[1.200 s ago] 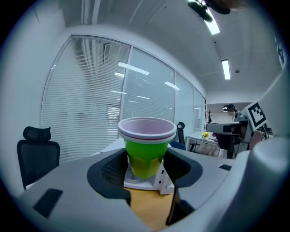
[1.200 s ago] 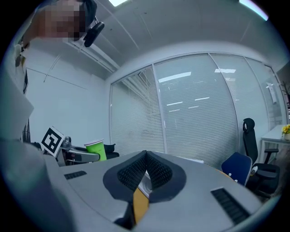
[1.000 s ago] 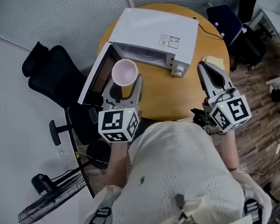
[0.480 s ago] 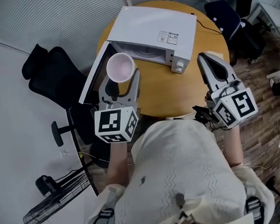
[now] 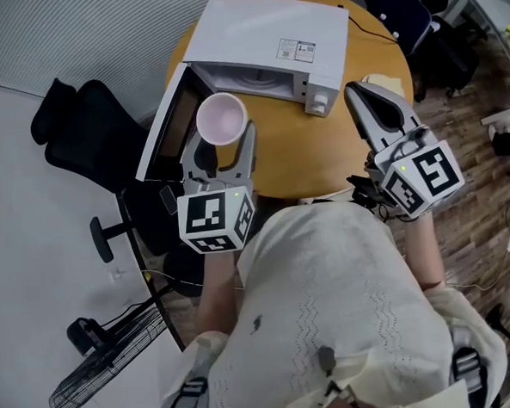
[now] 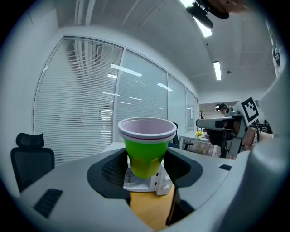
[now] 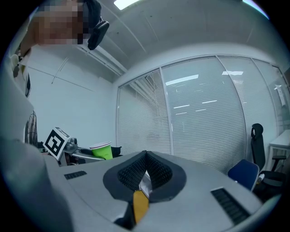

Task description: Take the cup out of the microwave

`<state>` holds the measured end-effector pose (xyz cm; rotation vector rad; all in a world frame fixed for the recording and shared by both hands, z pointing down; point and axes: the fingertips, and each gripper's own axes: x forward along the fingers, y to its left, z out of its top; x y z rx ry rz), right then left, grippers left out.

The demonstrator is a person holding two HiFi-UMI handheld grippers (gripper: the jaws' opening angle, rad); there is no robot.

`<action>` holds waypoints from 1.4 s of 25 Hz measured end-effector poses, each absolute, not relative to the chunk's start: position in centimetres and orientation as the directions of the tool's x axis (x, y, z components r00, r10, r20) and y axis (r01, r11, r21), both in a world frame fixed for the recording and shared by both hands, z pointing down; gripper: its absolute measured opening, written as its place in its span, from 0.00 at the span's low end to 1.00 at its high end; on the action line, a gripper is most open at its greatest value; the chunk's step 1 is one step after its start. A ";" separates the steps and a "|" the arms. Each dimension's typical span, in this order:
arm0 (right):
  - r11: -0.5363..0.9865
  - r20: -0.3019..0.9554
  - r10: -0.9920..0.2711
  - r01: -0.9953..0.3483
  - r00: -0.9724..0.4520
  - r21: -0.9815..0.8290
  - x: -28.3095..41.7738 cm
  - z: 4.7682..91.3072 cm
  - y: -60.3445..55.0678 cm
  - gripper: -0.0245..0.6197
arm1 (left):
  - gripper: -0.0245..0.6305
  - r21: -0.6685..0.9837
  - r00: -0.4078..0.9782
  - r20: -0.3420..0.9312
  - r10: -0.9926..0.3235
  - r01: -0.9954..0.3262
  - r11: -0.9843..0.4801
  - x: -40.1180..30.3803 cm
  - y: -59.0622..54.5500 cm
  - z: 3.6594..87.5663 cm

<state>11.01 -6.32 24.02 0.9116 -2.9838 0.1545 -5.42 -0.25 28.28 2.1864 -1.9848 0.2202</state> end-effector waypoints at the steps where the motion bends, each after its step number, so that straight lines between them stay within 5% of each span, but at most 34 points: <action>1: 0.825 0.048 -0.555 -0.557 -0.830 -0.089 11.0 24.1 -6.3 0.05 | 0.45 0.029 0.097 0.230 -0.968 -0.995 -0.092 -5.4 -0.2 28.3; 35: 0.839 0.074 -0.531 -0.536 -0.844 -0.089 9.6 25.6 -4.8 0.05 | 0.45 -0.003 0.100 0.248 -0.964 -0.995 -0.104 -4.8 1.1 30.6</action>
